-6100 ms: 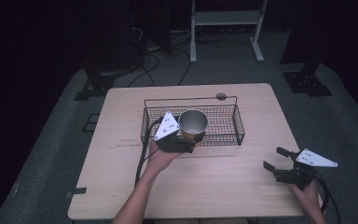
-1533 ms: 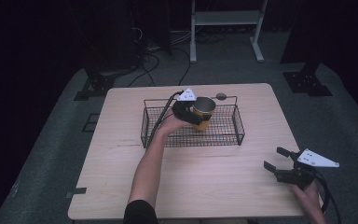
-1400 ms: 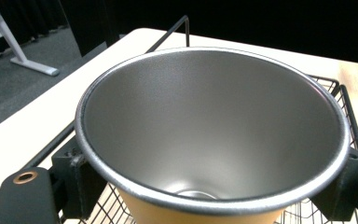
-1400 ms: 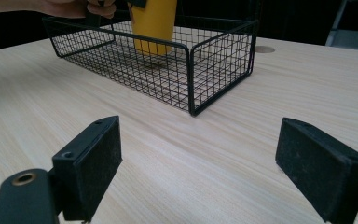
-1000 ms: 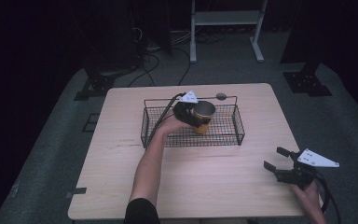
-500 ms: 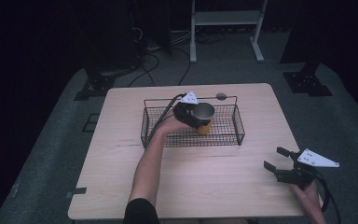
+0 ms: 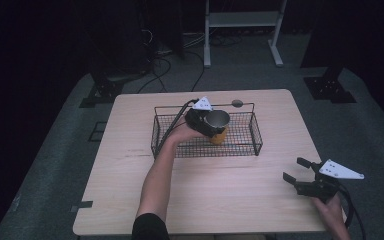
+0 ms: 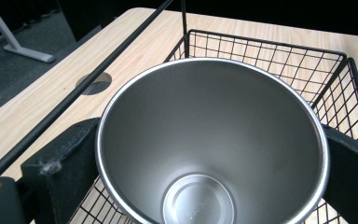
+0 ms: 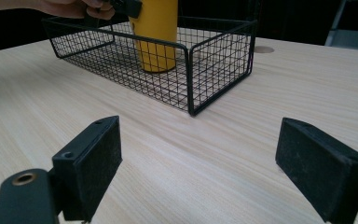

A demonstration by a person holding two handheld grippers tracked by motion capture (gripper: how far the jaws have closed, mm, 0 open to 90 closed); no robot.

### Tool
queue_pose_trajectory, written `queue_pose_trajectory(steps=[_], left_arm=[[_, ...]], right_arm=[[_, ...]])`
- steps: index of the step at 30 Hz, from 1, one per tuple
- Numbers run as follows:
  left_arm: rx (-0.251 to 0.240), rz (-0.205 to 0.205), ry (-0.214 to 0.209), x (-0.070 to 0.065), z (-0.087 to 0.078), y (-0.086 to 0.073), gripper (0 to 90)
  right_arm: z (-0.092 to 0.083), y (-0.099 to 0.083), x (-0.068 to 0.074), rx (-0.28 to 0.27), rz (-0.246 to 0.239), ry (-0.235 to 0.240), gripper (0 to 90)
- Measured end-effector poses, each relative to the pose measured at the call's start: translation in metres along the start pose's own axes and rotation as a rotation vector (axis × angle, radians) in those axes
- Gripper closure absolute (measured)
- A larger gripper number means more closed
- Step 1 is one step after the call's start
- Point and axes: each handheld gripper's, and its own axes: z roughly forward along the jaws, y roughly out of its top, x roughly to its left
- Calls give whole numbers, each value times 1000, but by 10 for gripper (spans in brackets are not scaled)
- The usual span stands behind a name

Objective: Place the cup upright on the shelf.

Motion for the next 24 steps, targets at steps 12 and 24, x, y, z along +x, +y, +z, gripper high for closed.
queue_pose_trajectory(steps=[12, 24], left_arm=[[-30, 4, 20, 0, -6, 5, 23], [-67, 10, 26, -3, -10, 11, 15]], right_arm=[[0, 0, 0, 1, -3, 3, 133], [0, 0, 0, 4, -11, 11, 133]])
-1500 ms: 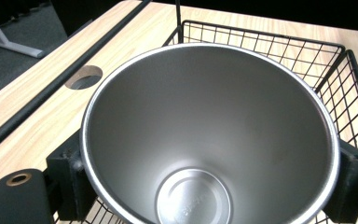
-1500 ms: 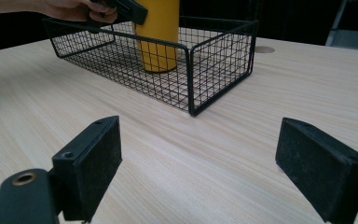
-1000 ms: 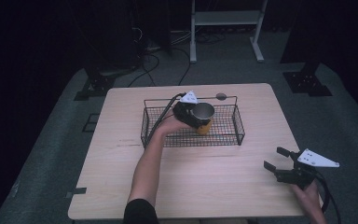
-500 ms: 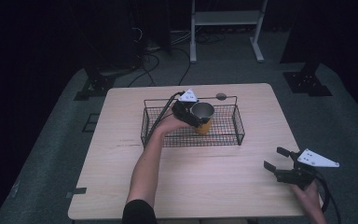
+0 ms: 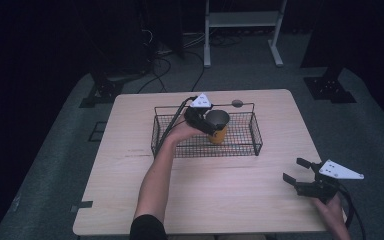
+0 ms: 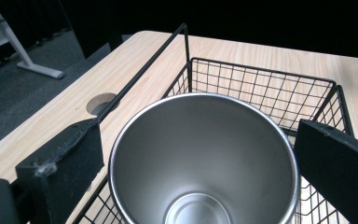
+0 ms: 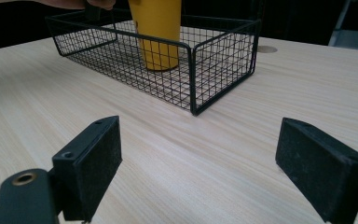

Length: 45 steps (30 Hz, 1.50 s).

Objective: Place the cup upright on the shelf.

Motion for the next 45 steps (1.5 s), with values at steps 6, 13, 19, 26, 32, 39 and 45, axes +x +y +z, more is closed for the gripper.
queue_pose_trajectory(steps=[6, 13, 19, 26, 32, 39, 45], left_arm=[[-13, 11, -3, -2, -3, 6, 15], [-44, 22, -1, -7, -12, 13, 15], [-67, 27, 6, -12, -21, 16, 15], [-98, 33, 3, -22, -30, 17, 15], [-108, 38, 4, -29, -38, 14, 15], [-124, 42, 5, -36, -45, 9, 15], [-139, 48, 2, -43, -50, 9, 15]], right_arm=[[0, 0, 0, 1, 8, -5, 133], [1, 0, 1, 9, -2, -13, 133], [1, 0, 2, 14, -8, -16, 133], [2, 0, 3, 15, -7, -19, 133], [2, 0, 2, 15, -6, -20, 133], [2, 0, 3, 15, -9, -21, 133], [2, 0, 3, 15, -8, -22, 133]])
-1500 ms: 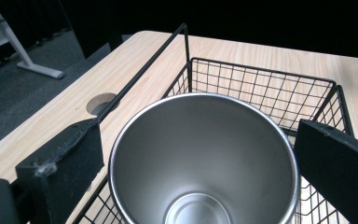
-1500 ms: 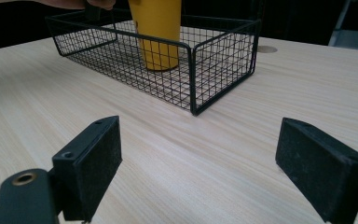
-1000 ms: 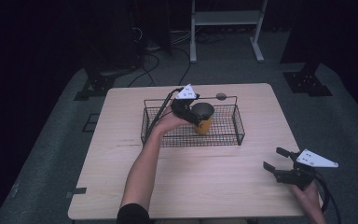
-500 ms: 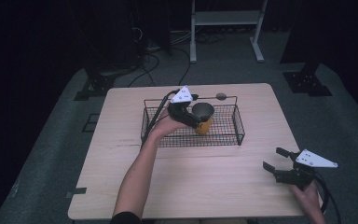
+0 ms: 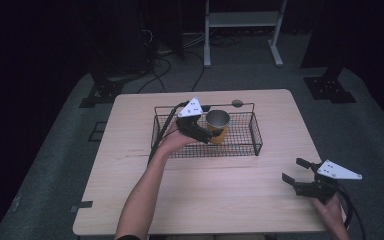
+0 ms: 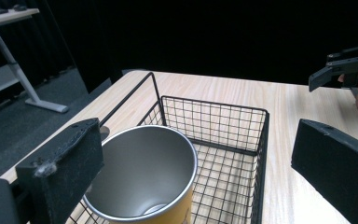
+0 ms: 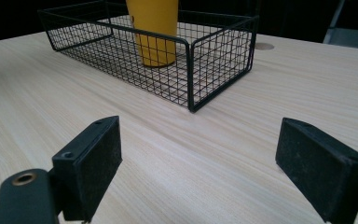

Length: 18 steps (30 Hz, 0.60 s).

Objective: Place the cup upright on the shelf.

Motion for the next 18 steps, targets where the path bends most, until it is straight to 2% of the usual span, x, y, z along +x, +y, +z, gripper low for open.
queue_pose_trajectory(steps=[18], left_arm=[[-17, 28, 5, -26, -19, -2, 15]], right_arm=[[0, 0, 0, 1, 3, -4, 133]])
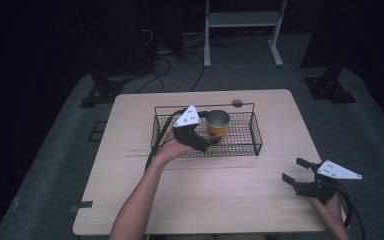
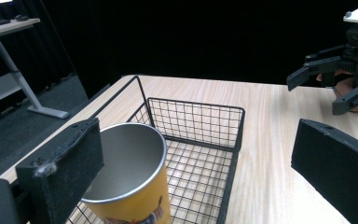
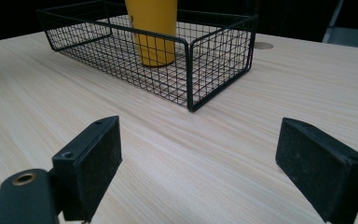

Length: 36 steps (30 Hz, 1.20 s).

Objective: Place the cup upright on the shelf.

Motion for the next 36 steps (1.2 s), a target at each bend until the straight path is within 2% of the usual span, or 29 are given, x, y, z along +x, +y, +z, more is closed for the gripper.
queue_pose_trajectory(steps=[20, 36], left_arm=[[-17, -19, 13, -21, -21, -12, 15], [-21, -33, 17, -40, -37, -31, 15]], right_arm=[[0, 0, 0, 2, 4, 0, 133], [0, 0, 0, 3, 3, -2, 133]])
